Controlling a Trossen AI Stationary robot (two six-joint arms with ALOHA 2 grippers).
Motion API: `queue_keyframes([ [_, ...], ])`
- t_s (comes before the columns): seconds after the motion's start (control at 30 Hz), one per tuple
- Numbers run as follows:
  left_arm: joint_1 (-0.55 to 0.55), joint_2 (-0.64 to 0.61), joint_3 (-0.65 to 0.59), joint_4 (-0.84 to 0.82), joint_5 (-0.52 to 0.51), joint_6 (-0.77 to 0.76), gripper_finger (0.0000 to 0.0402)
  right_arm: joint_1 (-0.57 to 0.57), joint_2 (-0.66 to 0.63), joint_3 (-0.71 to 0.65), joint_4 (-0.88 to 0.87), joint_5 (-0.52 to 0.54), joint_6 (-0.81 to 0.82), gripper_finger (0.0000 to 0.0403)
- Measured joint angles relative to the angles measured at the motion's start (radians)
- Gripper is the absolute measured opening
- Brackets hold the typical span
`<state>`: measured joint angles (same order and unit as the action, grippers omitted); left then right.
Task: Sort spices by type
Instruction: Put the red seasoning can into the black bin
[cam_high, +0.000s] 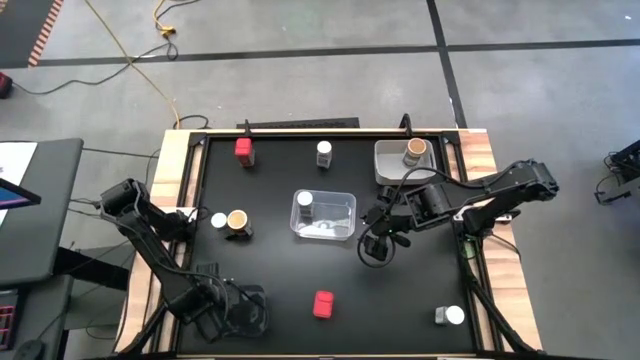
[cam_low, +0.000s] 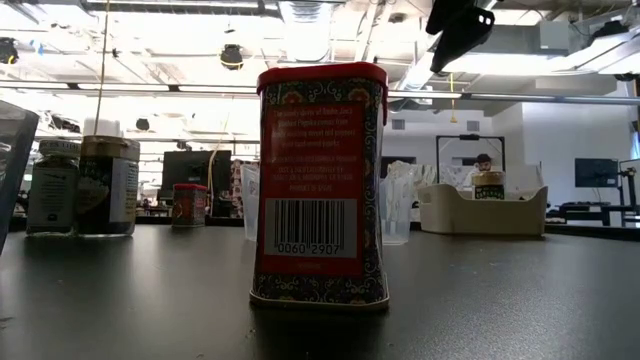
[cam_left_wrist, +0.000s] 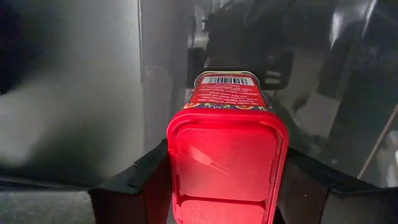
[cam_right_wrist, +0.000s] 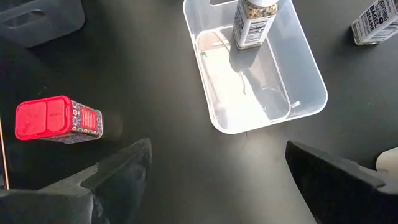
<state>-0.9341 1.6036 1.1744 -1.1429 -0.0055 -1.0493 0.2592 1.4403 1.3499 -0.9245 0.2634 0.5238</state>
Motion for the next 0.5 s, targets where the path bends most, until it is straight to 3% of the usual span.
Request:
queue_keyframes([
  [0.13, 0.005, 0.000, 0.000, 0.002, 0.000, -0.034, 0.0218, 0.000, 0.000, 0.000, 0.000, 0.000, 0.000, 0.0397],
  [0.5, 0.005, 0.000, 0.000, 0.075, 0.000, 0.060, 0.0224, 0.000, 0.000, 0.000, 0.000, 0.000, -0.008, 0.0397],
])
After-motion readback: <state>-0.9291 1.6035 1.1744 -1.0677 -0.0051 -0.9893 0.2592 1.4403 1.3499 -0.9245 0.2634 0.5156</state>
